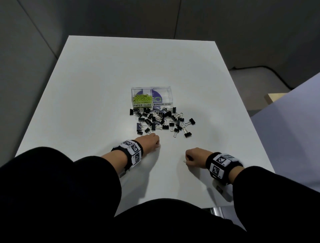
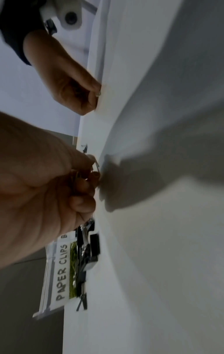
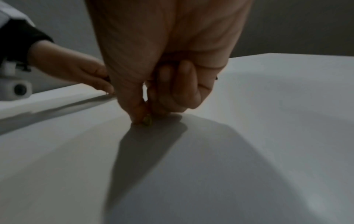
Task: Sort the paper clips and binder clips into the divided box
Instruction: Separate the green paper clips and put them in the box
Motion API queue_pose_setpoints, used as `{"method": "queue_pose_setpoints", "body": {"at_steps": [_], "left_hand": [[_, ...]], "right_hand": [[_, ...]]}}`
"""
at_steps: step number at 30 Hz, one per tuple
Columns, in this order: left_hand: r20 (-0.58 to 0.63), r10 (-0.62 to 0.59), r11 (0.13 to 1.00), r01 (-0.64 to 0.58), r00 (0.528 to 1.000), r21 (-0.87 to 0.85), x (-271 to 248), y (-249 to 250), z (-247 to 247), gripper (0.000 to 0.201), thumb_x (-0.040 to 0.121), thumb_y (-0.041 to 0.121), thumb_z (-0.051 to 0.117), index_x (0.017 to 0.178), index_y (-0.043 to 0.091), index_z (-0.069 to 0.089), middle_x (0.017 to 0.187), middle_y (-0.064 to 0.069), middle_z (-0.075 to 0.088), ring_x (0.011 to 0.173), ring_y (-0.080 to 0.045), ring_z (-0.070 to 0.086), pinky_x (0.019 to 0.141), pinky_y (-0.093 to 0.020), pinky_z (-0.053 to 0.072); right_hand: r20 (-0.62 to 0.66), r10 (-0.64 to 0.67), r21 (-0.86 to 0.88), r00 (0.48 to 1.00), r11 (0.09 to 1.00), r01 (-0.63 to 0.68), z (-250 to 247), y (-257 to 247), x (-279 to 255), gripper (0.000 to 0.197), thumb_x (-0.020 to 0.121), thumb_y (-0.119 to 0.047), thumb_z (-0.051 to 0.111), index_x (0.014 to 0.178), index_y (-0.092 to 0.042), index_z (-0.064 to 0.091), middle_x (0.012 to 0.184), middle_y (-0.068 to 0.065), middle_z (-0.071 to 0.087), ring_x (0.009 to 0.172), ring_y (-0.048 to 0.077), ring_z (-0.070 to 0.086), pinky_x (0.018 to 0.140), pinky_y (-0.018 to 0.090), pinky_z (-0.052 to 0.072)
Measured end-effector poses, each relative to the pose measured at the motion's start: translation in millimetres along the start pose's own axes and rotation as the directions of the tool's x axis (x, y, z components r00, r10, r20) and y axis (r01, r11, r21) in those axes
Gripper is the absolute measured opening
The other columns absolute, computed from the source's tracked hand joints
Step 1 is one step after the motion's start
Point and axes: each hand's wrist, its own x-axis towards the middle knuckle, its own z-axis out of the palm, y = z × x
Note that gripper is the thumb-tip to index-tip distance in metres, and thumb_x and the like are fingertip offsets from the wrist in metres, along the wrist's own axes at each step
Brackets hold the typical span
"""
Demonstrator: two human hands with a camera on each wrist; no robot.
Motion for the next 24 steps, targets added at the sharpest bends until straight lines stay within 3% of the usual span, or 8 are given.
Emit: {"method": "queue_pose_setpoints", "body": {"at_steps": [3, 7, 11, 14, 18, 21, 24], "left_hand": [[-0.016, -0.007, 0.998, 0.006, 1.000, -0.061, -7.7, -13.2, -16.6, 0.012, 0.098, 0.019, 0.042, 0.100, 0.011, 0.051, 0.116, -0.016, 0.058, 0.089, -0.022, 0.049, 0.083, -0.034, 0.041], [-0.124, -0.023, 0.993, 0.008, 0.992, -0.117, -20.6, -40.3, -48.9, 0.025, 0.098, 0.016, 0.042, 0.115, 0.005, 0.056, 0.121, -0.013, 0.060, 0.109, -0.027, 0.055, 0.090, -0.031, 0.041], [-0.251, -0.062, 0.988, 0.023, 0.966, -0.155, -24.6, -68.3, -89.2, 0.029, 0.099, 0.014, 0.040, 0.116, 0.004, 0.060, 0.121, -0.013, 0.061, 0.111, -0.027, 0.056, 0.092, -0.030, 0.040], [-0.322, -0.113, 0.977, 0.045, 0.940, -0.211, -19.7, -87.7, -114.0, 0.029, 0.098, 0.009, 0.038, 0.115, 0.005, 0.061, 0.115, -0.012, 0.065, 0.107, -0.026, 0.058, 0.085, -0.025, 0.040], [-0.367, -0.141, 0.978, 0.071, 0.920, -0.198, -5.0, -102.0, -131.8, 0.030, 0.099, 0.013, 0.035, 0.115, 0.009, 0.060, 0.116, -0.010, 0.064, 0.108, -0.026, 0.058, 0.085, -0.029, 0.042], [-0.412, -0.140, 0.982, 0.075, 0.900, -0.172, 9.7, -103.3, -137.0, 0.032, 0.100, 0.015, 0.032, 0.117, 0.009, 0.059, 0.122, -0.012, 0.057, 0.110, -0.028, 0.055, 0.090, -0.034, 0.041], [-0.434, -0.153, 0.976, 0.067, 0.888, -0.208, 27.8, -100.9, -138.4, 0.033, 0.100, 0.016, 0.032, 0.118, 0.008, 0.058, 0.122, -0.014, 0.053, 0.109, -0.029, 0.054, 0.091, -0.034, 0.041]], "right_hand": [[0.030, -0.025, -0.065, 0.999, 0.998, 0.027, -12.3, -11.1, 9.6, 0.015, 0.088, -0.019, 0.049, 0.076, -0.016, 0.041, 0.085, 0.003, 0.051, 0.078, 0.020, 0.046, 0.064, 0.028, 0.035], [-0.068, -0.105, -0.043, 0.992, 0.994, 0.102, -59.6, -42.4, 35.8, 0.034, 0.087, -0.017, 0.050, 0.060, -0.022, 0.029, 0.066, 0.000, 0.042, 0.069, 0.021, 0.043, 0.058, 0.028, 0.031], [-0.223, -0.159, 0.096, 0.962, 0.978, 0.184, -119.4, -79.0, 72.6, 0.023, 0.086, -0.013, 0.050, 0.070, -0.018, 0.036, 0.066, -0.004, 0.039, 0.059, 0.013, 0.037, 0.050, 0.022, 0.030], [-0.396, -0.131, 0.157, 0.909, 0.966, 0.207, -151.9, -99.7, 102.6, 0.006, 0.090, -0.011, 0.045, 0.085, -0.011, 0.042, 0.072, -0.001, 0.045, 0.064, 0.015, 0.041, 0.057, 0.024, 0.035], [-0.543, -0.094, 0.163, 0.834, 0.963, 0.215, -167.8, -115.0, 133.6, 0.008, 0.090, -0.005, 0.042, 0.090, -0.005, 0.050, 0.086, 0.010, 0.051, 0.073, 0.022, 0.045, 0.063, 0.029, 0.037], [-0.558, -0.115, 0.130, 0.822, 0.966, 0.223, -162.2, -116.4, 150.6, 0.019, 0.092, -0.005, 0.044, 0.107, -0.002, 0.055, 0.107, 0.015, 0.055, 0.089, 0.028, 0.054, 0.081, 0.035, 0.044], [-0.524, -0.159, 0.121, 0.837, 0.958, 0.258, -156.0, -113.6, 155.5, 0.031, 0.092, -0.007, 0.046, 0.123, -0.008, 0.052, 0.126, 0.012, 0.054, 0.110, 0.027, 0.055, 0.093, 0.036, 0.044]]}}
